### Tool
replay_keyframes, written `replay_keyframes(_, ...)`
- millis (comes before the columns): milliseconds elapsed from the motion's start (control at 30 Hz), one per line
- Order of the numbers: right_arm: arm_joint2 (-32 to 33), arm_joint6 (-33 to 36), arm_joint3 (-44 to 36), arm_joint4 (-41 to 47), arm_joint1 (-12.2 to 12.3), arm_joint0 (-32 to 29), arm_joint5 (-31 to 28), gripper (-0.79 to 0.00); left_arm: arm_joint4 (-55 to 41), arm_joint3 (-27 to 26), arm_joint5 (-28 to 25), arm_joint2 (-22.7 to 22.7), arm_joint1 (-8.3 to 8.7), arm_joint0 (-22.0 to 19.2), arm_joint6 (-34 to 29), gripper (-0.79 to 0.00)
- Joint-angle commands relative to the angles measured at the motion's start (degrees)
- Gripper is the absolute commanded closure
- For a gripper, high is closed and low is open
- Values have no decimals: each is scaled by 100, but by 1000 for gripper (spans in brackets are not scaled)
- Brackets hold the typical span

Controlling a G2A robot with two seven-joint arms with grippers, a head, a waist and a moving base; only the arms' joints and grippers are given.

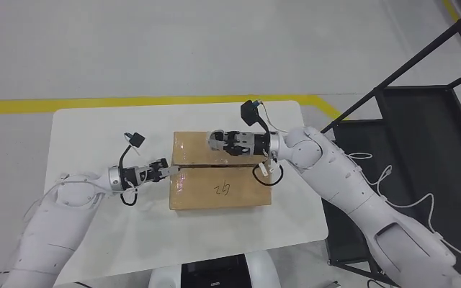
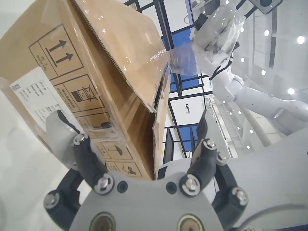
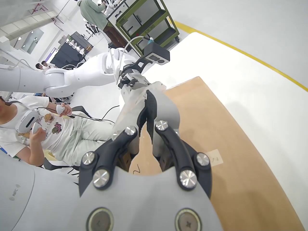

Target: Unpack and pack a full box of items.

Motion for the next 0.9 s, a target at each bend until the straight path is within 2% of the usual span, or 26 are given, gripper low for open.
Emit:
replay_keyframes(0, -84, -41, 34, -129, -46, 22, 15, 0, -19, -4, -8, -33, 10, 18, -18, -785)
replay_keyframes(467, -522, -306, 466, -522, -360, 177, 37, 0, -134, -6, -17, -447, 118, 335, 46, -785)
replay_keyframes(633, -607, -164, 605, -111, -448, 278, -285, 0, -158, -31, -2, -616, 162, 450, 47, -785)
replay_keyframes(867, -500, 236, 598, 545, -430, 325, -727, 0, -188, -69, 30, -651, 174, 512, 64, -785)
